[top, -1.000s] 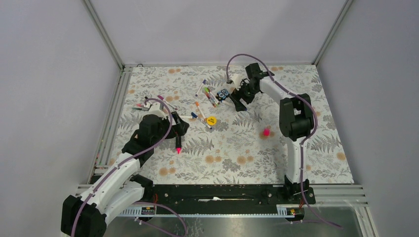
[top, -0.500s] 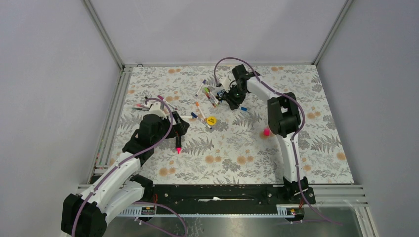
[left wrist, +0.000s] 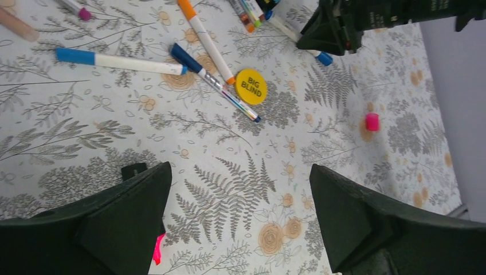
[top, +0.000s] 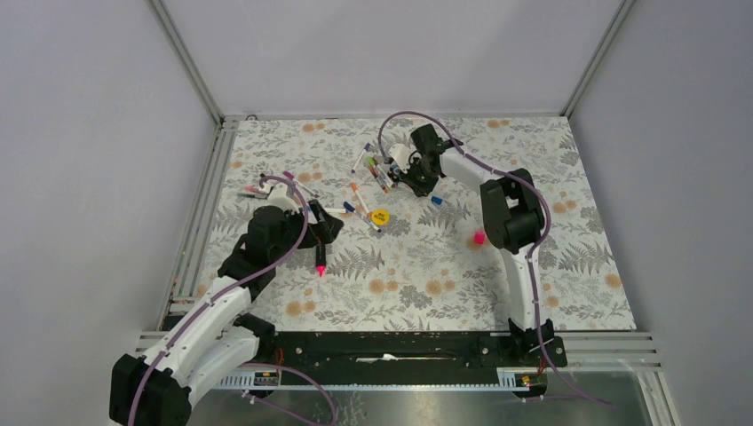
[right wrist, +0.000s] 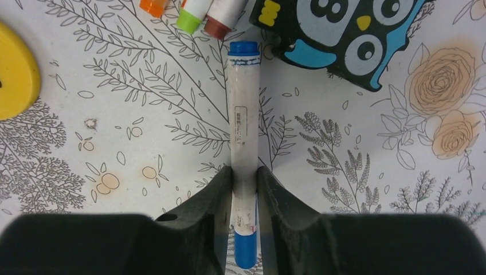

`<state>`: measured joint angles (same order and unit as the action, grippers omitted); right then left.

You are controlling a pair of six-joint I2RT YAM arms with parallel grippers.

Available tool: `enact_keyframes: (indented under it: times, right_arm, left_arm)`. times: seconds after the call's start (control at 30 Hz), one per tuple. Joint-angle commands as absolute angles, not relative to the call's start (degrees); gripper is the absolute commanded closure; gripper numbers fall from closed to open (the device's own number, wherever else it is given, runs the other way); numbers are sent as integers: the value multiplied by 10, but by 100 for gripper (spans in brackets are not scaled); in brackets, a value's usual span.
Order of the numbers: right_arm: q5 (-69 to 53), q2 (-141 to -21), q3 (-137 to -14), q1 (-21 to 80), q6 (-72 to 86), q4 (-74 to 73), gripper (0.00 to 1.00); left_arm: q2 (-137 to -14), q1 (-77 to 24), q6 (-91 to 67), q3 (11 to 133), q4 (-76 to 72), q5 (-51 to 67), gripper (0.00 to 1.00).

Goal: Open the pen caps
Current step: Pick up the pen from the center of the board.

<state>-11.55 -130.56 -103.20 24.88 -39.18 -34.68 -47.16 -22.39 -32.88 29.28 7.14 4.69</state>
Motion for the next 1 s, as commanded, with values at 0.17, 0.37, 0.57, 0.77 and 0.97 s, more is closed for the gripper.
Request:
enact_keyframes:
  times: [0.17,0.37,0.57,0.77,0.97]
  right_arm:
    - [-21,-1270,-889,288,-394,-309,75]
    - [-25,-1247,-881,290,-363,-313,100]
    - [-88,-1164,-844,289,-322,-312,100]
    - [-188,-1061,-776,279,-288,-312,100]
    - [-344,-964,-696,229,-241,-293,100]
  left_arm:
    - [-464,-221,-390,268,-34,148,1]
    - [-466,-221,-421,256,-66,186,1]
    - [-468,-221,-496,209,-174,244,1]
    - [-494,-242,-536,195,-256,262,1]
    - [-532,-321,-524,219,-287,212,1]
